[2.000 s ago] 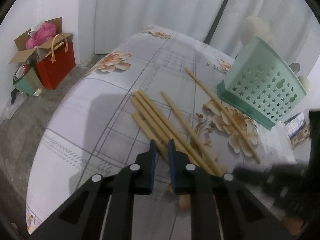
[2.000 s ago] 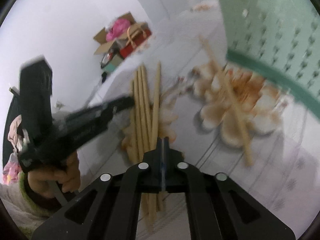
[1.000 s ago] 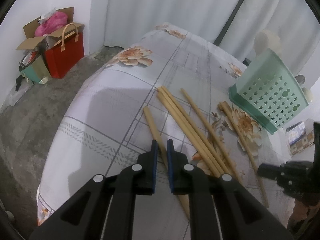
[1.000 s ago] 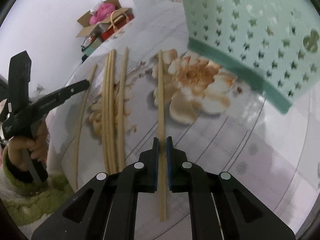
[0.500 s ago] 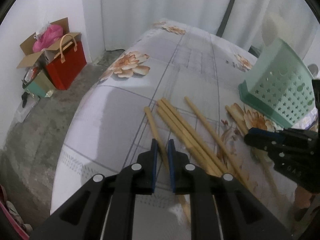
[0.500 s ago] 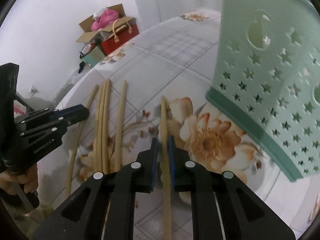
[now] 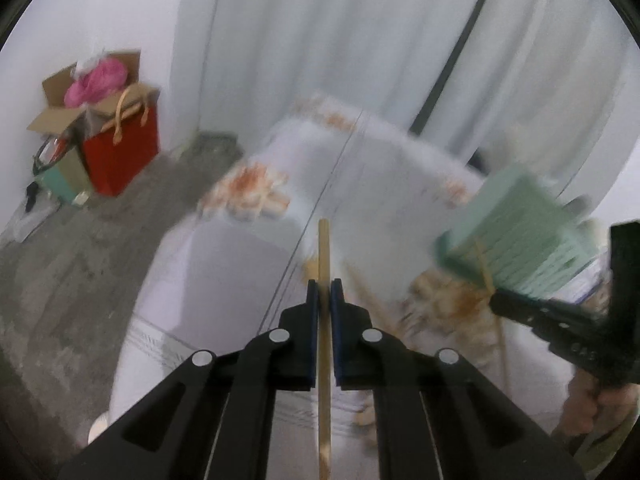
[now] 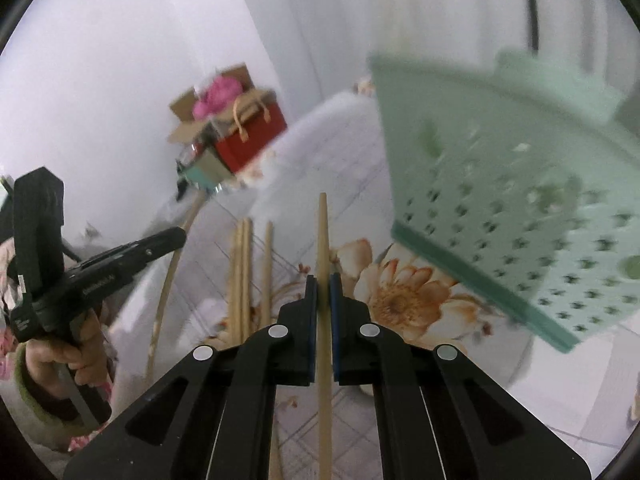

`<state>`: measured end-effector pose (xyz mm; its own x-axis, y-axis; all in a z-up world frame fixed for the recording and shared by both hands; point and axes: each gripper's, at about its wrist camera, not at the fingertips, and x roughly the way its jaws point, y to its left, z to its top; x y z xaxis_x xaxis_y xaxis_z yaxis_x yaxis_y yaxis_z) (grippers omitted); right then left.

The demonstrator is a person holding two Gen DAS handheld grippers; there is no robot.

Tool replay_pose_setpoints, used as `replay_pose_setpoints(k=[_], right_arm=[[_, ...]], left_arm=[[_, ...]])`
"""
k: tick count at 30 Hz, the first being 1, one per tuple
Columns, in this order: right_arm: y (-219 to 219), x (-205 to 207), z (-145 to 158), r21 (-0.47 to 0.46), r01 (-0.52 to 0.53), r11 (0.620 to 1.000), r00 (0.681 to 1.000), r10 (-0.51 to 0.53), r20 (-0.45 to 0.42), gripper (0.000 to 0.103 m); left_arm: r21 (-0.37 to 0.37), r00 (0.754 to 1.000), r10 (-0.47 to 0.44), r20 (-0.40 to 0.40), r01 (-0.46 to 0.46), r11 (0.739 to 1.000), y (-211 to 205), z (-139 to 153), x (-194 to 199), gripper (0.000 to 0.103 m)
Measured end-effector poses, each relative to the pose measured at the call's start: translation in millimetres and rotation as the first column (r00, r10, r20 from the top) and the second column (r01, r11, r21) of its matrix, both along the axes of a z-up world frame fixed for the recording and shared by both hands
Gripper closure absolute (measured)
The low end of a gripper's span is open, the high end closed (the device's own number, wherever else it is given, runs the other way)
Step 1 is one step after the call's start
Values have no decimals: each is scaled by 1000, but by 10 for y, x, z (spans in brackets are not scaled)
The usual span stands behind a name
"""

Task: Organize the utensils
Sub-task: 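Lift a chopstick in each tool upright above the green holder, then lower both chopsticks into the green holder and open both tools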

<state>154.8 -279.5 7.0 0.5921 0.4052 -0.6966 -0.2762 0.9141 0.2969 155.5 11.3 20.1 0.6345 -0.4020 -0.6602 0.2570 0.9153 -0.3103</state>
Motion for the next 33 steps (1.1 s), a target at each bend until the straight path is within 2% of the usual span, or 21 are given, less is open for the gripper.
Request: replay_pose_setpoints(k=[4,9,14,16,23,26,29,31,33], right_arm=[[-203,-242,214,46,27,999,997,-30,75,99],[-378,-402,356,100,71,992,987,-84,134,99],[-594,-560,465,139,114,984,974,-138,180,99],[-674,-593,505,146,128,981,969,-155,195,99],[-769,-664,581,162,155,974,957,-189,219,99],[-754,-699,586,165,161,973,955,-195,222,99],[-753,-724,606,166,166,972,953,-202,227,99],[-762,-738,630,169,169,971,951,-205,229,99],[-776,-742,631,169,172,971,951,-208,230,99]], left_arm=[[-77,992,-39,122,49,996,39,388,-186,98],[-169,967,-76,242,119,978,22,865,-278,98],[-210,938,-107,331,184,960,-107,1279,-225,98],[-243,925,-124,358,220,945,-157,1439,-180,98],[-311,860,-165,483,344,886,-469,2024,28,98],[-334,843,-160,514,368,868,-645,2148,174,98],[-365,846,-166,507,386,847,-827,2150,297,98],[-372,850,-173,497,390,842,-953,2111,384,98],[-363,856,-182,485,386,848,-1110,2016,470,98]])
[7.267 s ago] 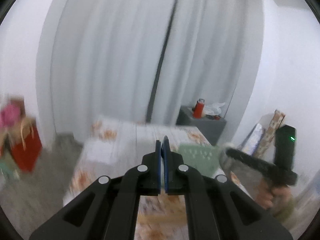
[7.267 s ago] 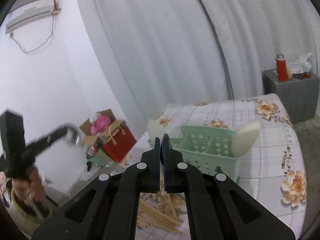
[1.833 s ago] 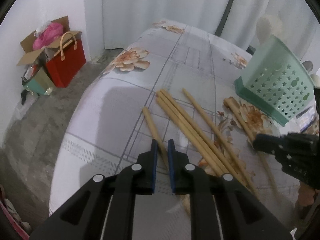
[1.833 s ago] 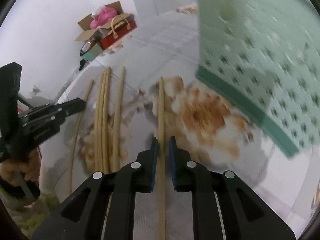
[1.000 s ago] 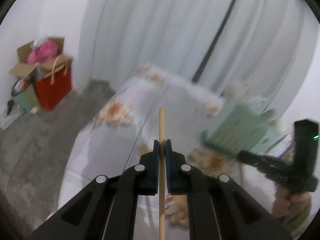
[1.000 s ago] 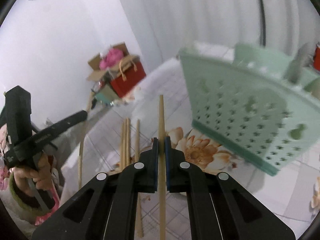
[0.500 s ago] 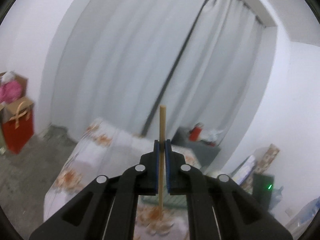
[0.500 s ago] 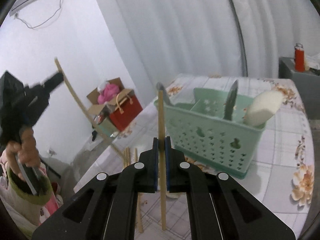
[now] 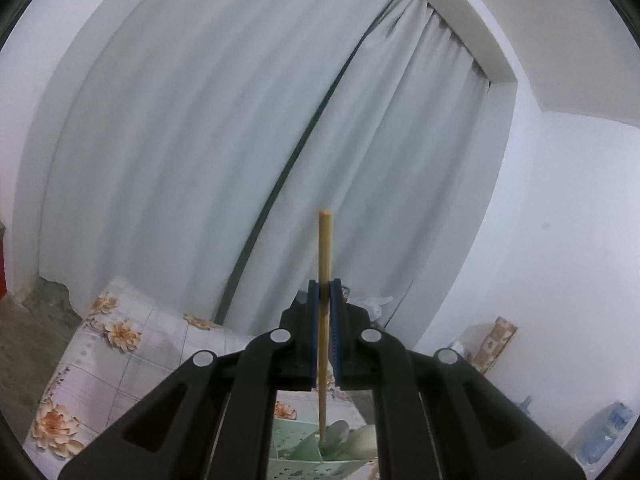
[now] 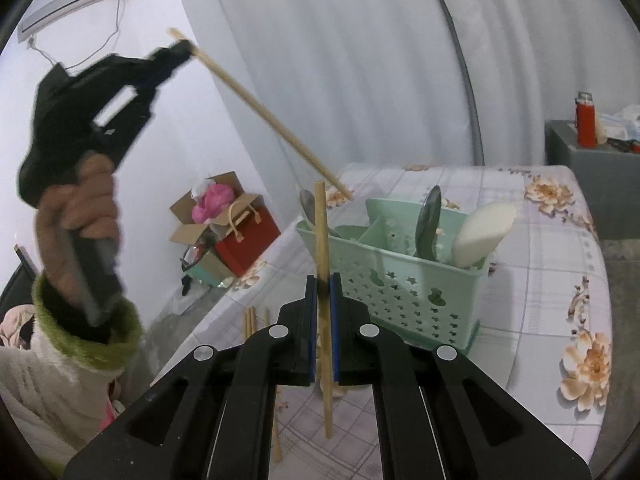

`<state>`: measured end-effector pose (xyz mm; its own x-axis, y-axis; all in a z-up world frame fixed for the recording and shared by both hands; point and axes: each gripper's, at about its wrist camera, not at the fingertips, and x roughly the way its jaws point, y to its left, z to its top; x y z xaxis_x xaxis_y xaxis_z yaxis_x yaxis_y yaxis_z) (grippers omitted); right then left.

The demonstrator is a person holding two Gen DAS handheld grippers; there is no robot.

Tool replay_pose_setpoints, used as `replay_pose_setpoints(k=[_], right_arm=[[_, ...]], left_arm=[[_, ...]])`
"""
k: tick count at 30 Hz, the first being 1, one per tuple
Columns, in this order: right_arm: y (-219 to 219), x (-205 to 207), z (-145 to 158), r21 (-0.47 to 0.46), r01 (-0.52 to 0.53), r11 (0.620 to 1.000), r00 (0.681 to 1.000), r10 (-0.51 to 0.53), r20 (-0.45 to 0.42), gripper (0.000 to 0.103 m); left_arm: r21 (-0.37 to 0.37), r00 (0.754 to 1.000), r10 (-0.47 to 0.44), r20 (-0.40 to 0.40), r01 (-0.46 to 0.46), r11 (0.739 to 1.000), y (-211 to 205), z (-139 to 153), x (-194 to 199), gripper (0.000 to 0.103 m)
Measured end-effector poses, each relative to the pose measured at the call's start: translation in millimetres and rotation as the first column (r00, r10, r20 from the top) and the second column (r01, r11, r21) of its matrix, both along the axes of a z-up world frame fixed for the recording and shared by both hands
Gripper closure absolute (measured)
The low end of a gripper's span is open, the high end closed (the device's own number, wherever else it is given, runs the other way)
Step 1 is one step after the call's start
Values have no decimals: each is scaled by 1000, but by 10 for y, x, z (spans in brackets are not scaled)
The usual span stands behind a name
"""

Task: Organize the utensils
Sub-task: 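Lower both chopsticks into the green holder and open both tools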

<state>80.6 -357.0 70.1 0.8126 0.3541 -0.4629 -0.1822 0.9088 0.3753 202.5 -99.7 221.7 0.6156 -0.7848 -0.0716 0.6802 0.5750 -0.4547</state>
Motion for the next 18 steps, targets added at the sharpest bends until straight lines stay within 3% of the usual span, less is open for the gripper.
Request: replay_pose_setpoints(k=[7,10,14,18], right_arm=[[-44,-67,66,-3,19,1000,1000,-19,12,99],[-71,-87,82,0,28,1000,999,-28,16,99],[-115,-71,109,7,39,999,999,-39,25,99],[-142,-55,221,8,41,999,997,-42,58,99]], left_arm=[[91,994,11,-104,-2,996,-310,-601,192,98],[127,981,5,-193,20,992,-371,-898,281,98],[133,971,-12,-238,44,990,-340,-1017,215,97],[125,978,6,-211,21,992,-179,-967,95,78]])
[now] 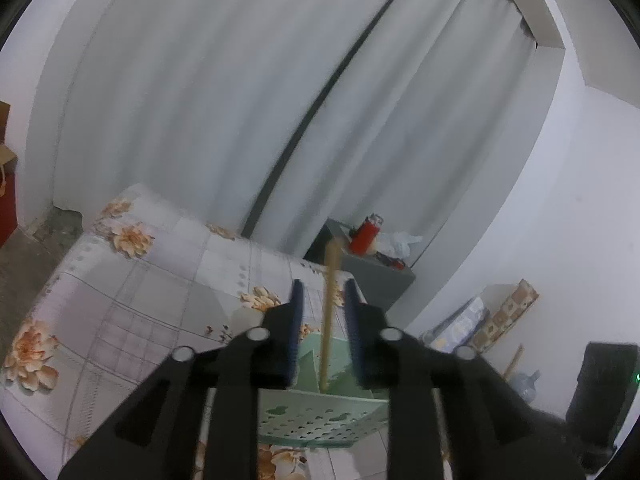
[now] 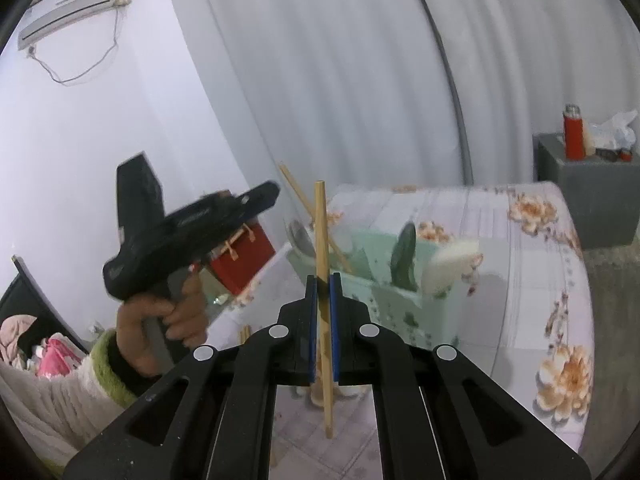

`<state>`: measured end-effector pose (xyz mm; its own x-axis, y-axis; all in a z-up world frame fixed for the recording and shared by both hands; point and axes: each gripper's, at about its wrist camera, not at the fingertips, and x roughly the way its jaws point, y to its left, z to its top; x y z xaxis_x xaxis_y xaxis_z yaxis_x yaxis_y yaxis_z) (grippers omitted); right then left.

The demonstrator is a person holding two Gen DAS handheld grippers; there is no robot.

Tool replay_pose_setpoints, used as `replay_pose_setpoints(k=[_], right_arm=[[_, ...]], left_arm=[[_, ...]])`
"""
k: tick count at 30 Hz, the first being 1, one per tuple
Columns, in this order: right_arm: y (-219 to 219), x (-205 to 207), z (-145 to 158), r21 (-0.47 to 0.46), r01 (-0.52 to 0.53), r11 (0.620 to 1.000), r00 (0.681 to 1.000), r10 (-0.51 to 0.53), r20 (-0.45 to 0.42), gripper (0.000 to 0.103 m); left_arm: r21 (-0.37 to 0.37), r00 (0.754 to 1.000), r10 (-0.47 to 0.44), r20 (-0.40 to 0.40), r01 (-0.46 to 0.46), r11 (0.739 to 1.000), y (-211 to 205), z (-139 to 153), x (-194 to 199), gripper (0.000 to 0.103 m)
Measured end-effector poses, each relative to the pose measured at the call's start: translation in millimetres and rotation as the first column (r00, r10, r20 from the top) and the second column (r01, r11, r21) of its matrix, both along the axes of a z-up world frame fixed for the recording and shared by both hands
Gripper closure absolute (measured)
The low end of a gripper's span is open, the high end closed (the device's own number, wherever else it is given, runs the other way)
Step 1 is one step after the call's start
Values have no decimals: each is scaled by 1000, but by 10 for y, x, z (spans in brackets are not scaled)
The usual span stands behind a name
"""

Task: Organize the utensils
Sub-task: 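Lower both chopsticks into the green holder and open both tools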

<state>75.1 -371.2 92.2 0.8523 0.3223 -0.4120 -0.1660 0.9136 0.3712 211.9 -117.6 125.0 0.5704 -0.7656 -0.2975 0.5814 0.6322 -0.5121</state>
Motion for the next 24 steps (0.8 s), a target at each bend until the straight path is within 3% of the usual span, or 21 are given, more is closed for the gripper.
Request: replay_pose_setpoints(k=[6,14,19,24], right_arm=[[-28,121,346,-15,-13,1000,995,15,98,99],[-104,387,813,-25,-21,999,975,26,222,99],[-191,668,908,-38,23,999,973,-14,228,99],[-226,856,791,-48,59,997,980,-48,191,99]], left_arm=[[11,997,69,33,-69,998,425,60,-274,64],[167,980,196,-19,-190,967,1062,-325,-656,59],[240,968,243,-67,-220,945,1296,-602,-918,59],[280,959,269,-93,-234,931,1392,-803,-1122,59]])
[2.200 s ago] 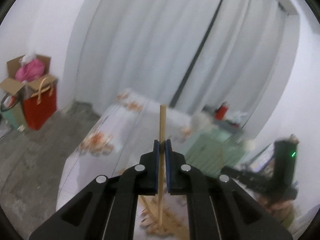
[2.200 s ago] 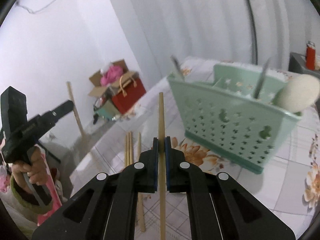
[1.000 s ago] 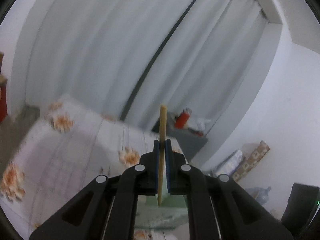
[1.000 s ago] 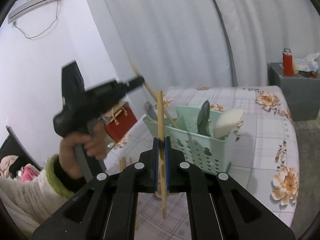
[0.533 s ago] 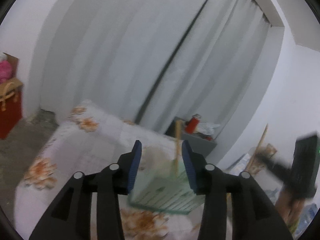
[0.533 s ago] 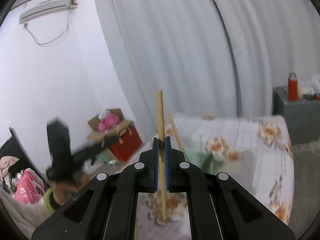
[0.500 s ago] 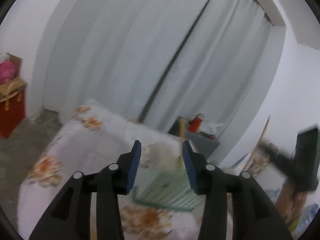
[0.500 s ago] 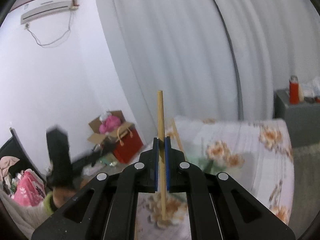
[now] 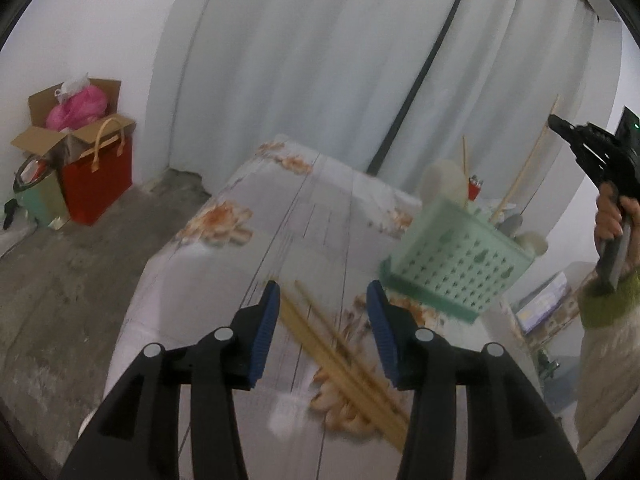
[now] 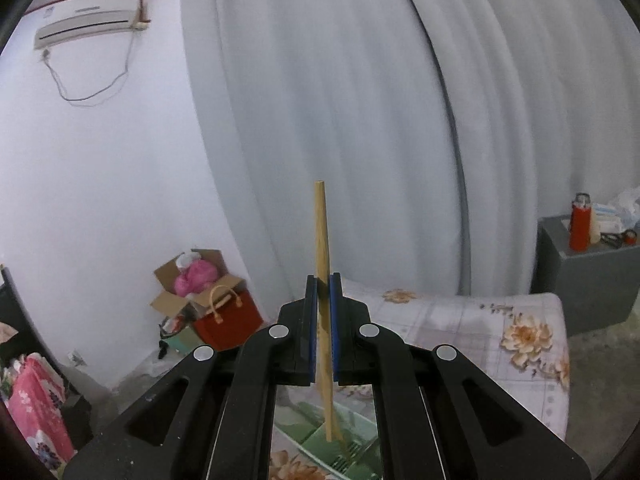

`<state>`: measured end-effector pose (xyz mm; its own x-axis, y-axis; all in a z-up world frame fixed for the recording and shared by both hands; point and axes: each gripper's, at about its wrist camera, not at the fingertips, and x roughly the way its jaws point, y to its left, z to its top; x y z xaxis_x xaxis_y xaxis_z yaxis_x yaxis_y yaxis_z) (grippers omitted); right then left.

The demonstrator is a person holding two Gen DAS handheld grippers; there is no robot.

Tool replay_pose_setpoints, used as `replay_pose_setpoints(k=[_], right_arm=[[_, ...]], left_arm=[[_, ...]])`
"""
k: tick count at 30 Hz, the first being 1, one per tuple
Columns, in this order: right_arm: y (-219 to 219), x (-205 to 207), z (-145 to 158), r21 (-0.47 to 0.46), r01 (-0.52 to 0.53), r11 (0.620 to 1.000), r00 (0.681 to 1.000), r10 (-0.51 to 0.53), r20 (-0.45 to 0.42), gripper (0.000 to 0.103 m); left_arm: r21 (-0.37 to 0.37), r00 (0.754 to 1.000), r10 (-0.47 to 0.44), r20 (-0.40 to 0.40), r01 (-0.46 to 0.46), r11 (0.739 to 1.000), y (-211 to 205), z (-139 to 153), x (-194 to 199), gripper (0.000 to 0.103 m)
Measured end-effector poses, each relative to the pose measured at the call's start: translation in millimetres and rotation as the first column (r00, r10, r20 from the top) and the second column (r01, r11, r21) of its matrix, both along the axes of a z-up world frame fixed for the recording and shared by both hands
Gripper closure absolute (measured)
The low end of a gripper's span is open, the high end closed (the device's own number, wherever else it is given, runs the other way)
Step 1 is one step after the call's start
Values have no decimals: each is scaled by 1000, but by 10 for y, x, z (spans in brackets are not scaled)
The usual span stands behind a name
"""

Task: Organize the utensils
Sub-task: 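Lower both chopsticks into the green holder and open both tools, then lower both tools to the loose chopsticks and close each on one chopstick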

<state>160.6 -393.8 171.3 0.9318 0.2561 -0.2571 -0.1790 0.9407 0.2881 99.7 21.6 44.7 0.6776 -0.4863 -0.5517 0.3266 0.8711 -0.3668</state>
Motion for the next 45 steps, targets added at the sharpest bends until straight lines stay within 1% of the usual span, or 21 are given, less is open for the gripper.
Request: replay_pose_setpoints(k=[2,5,8,10,13,14,15,16,18,19,20,25,29,30,33,35,37,39,41,45], right_arm=[[-3,40,-46,-5,12,1000,1000,-12,-16,99],[-26,140,-182,3,20,1000,998,-20,-66,99],[-79,245,-409,36,25,999,990,-20,-137,99],[-161,303,-501,67,28,997,981,-15,-193,99],[-192,383,-660,57,39,998,956,-20,-292,97],[-188,375,-670,47,48,998,951,-31,-308,93],[-166,358,-668,36,51,998,949,-37,-312,92],[-148,320,-654,17,56,998,951,-48,-306,91],[-141,286,-637,-6,69,998,951,-67,-302,83],[-146,251,-612,-14,79,997,952,-79,-294,75],[-159,213,-587,-19,93,995,953,-95,-287,70],[-212,106,-474,-24,129,991,963,-131,-234,70],[-274,70,-413,-5,141,990,968,-139,-207,69],[-283,85,-400,-5,145,989,968,-143,-207,69],[-337,230,-443,4,155,988,958,-150,-246,68],[-417,321,-497,55,166,985,947,-144,-287,67],[-444,284,-501,104,170,980,949,-134,-287,67],[-410,173,-466,115,170,979,957,-137,-254,67],[-322,-39,-394,112,156,981,972,-133,-193,67],[-140,-448,-293,75,119,990,989,-112,-92,67]], left_arm=[[3,1000,-2,-15,2,1000,-6,-22,-38,59],[9,1000,-9,-27,9,1000,-36,-76,0,59],[15,1000,-21,-23,21,1000,-85,-83,-5,59],[18,999,-28,-24,28,999,-118,-104,-5,59],[29,999,-36,-34,37,999,-148,-146,-12,59],[31,999,-36,-38,37,999,-152,-159,-10,59],[35,998,-37,-42,38,999,-159,-173,-8,58],[37,998,-37,-45,39,999,-166,-188,-7,58],[40,998,-40,-51,42,998,-173,-203,-4,58],[40,998,-41,-52,43,998,-175,-209,-2,58],[43,998,-42,-55,44,998,-183,-215,-1,57],[50,997,-48,-55,51,997,-220,-213,-1,55],[51,997,-51,-60,54,997,-247,-221,1,54],[52,997,-53,-61,56,997,-252,-224,-1,54],[54,996,-57,-63,61,997,-262,-231,0,54],[51,996,-57,-64,60,997,-268,-228,1,54],[52,996,-59,-65,62,997,-272,-231,2,54],[54,995,-65,-74,69,996,-289,-243,16,54],[54,993,-75,-87,80,995,-312,-267,42,54],[62,989,-97,-114,104,993,-408,-330,124,54]])
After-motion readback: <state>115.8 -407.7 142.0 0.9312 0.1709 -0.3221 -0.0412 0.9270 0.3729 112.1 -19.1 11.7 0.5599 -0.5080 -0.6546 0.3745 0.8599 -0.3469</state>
